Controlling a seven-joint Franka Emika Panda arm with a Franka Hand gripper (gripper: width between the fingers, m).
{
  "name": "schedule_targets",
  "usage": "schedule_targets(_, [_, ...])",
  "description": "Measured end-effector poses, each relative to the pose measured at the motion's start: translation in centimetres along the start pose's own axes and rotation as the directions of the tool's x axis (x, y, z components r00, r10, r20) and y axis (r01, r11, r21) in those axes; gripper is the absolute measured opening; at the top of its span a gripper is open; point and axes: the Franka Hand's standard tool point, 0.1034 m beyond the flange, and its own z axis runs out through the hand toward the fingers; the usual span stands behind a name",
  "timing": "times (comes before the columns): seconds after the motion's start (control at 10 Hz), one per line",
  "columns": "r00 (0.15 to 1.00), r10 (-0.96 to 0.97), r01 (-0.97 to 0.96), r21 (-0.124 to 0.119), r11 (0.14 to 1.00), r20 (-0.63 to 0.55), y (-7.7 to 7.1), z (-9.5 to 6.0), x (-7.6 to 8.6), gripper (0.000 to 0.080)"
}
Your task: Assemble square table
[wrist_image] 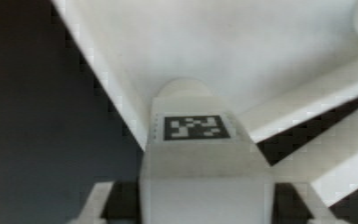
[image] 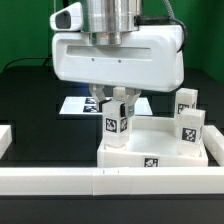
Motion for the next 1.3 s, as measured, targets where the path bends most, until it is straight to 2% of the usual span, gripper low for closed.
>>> schedule_targets(0.4, [0.928, 0.371, -0.371, 0.014, 0.928, 0.019, -0.61, 0.11, -0.40, 0.0285])
schedule_targets(0.6, [0.899, 0.437, -0.438, 0.018, 0.899, 0.028, -0.72, 0.13, -0.51, 0.0285])
schedule_targets(0.7, [0.911, 0.411, -0.412, 0.018, 0.911, 0.027, -0.71, 0.16, -0.52, 0.0358])
schedule_targets(0.8, [0.927, 0.373, -0.374, 0.019, 0.927, 0.027, -0.71, 0.16, -0.52, 0.0545])
schedule_targets(0.9, [0.949, 0.315, -0.316, 0.019, 0.949, 0.026, -0.71, 0.16, -0.57, 0.0545])
schedule_targets(1.0, [0.976, 0.215, -0.215, 0.020, 0.976, 0.023, -0.82, 0.16, -0.65, 0.0628])
schedule_targets(1.3, [0.999, -0.045, 0.044, 0.024, 0.999, 0.016, -0.66, 0.15, -0.45, 0.0648])
